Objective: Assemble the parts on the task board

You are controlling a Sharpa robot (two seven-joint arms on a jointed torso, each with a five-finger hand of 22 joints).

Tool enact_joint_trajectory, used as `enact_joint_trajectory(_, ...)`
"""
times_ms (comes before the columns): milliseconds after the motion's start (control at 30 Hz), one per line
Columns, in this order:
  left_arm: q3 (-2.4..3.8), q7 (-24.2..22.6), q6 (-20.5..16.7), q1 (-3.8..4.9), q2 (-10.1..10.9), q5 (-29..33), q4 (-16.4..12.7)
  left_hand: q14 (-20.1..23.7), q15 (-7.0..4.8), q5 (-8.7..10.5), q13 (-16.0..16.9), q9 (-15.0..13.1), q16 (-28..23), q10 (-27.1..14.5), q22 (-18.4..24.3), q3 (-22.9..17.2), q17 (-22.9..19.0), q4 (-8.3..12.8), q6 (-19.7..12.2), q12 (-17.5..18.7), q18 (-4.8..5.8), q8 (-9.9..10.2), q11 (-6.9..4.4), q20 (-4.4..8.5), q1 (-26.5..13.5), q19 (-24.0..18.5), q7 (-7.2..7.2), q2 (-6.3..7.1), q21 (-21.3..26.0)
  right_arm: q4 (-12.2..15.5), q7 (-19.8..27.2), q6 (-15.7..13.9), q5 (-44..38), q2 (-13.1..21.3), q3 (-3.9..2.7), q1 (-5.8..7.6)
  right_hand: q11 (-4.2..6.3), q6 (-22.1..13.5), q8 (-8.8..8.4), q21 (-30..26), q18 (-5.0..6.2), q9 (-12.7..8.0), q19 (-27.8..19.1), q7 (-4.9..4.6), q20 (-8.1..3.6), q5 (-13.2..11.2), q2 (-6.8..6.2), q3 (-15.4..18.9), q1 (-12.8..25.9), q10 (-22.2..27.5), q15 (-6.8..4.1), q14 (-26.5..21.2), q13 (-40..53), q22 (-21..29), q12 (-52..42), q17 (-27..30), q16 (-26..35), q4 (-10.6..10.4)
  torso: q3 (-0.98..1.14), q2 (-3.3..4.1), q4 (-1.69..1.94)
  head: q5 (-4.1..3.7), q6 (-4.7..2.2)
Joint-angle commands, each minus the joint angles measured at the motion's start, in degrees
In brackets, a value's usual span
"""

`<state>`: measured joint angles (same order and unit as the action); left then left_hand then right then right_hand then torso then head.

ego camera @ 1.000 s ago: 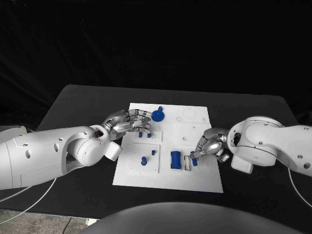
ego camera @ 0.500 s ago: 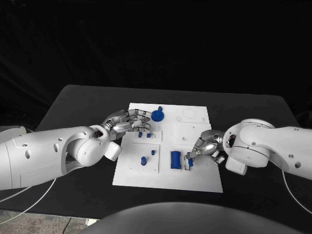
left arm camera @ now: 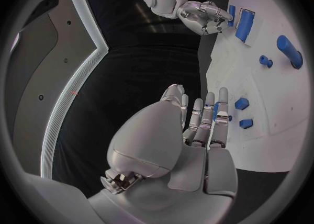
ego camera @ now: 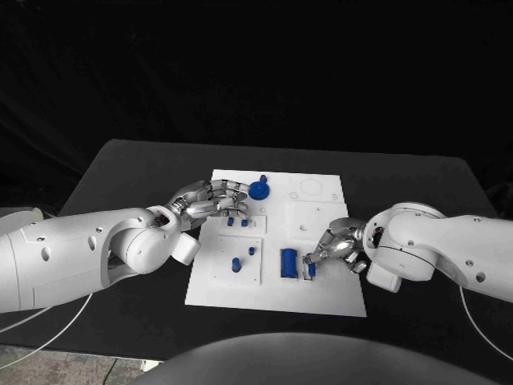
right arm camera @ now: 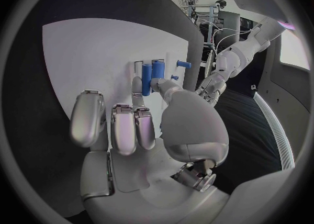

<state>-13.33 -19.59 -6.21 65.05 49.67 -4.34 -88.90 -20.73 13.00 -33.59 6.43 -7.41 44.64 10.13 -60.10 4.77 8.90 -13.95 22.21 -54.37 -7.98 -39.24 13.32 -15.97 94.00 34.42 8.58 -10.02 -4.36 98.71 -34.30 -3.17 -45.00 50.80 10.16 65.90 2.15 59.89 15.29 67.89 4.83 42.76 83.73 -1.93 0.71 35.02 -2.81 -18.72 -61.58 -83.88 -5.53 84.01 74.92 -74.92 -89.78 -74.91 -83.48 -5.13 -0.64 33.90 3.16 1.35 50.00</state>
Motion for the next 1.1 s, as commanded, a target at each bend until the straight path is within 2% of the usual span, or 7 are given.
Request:
enact_joint_trajectory(33,0.03,-0.77,1.31,-0.03,-0.09,0.09,-0.07,-0.35,-0.04,-0.11,-0.05,0.05,0.2,0.41,-0.05,-0.41,-0.05,0.08,0.36,0.38,1.14,0.26,0.12,0.48,0.58,-0.02,3.17,-0.15,-0.39,-0.3,-0.44,-0.62,-1.67,-0.17,-0.01,-0.22,-0.04,-0.36,0.0,-0.29,-0.51,-0.07,0.35,-0.07,-0.04,-0.5,0.45,-2.05,0.05,-6.12,-0.07,4.14,15.08,-9.37,-0.22,-5.67,0.3,1.85,-0.01,0.02,-0.02,-0.05,0.0)
enact_joint_trajectory(900,0.04,-0.47,1.65,-0.06,-0.18,0.09,0.11,-0.35,-0.03,-0.13,-0.08,0.07,0.18,0.44,-0.08,-0.46,-0.07,0.11,0.38,0.43,1.16,0.28,0.13,0.5,0.57,-0.03,3.22,-0.09,-0.4,-1.07,-1.01,0.69,-2.58,-1.05,-0.01,-0.88,-0.12,-0.42,-0.02,-1.2,-0.32,-0.38,0.02,-0.14,0.04,-3.36,0.9,-1.91,0.33,-6.12,-0.01,3.93,15.08,-9.1,-0.22,-4.69,1.04,1.66,0.01,-0.01,0.02,0.13,0.0)
enact_joint_trajectory(1100,0.04,-0.27,1.78,-0.07,-0.24,0.09,0.17,-0.35,-0.03,-0.13,-0.08,0.07,0.18,0.44,-0.08,-0.46,-0.07,0.11,0.38,0.43,1.16,0.28,0.13,0.5,0.57,-0.03,3.22,-0.09,-0.4,-1.21,-1.03,0.79,-2.66,-1.28,-0.01,-0.95,-0.18,-0.5,-0.15,-1.47,-0.27,-0.7,-0.09,-0.2,0.1,-6.0,1.09,-1.46,0.9,-6.12,0.05,3.87,15.08,-9.02,-0.22,-4.39,1.28,1.16,-0.01,-0.01,0.01,0.06,0.0)
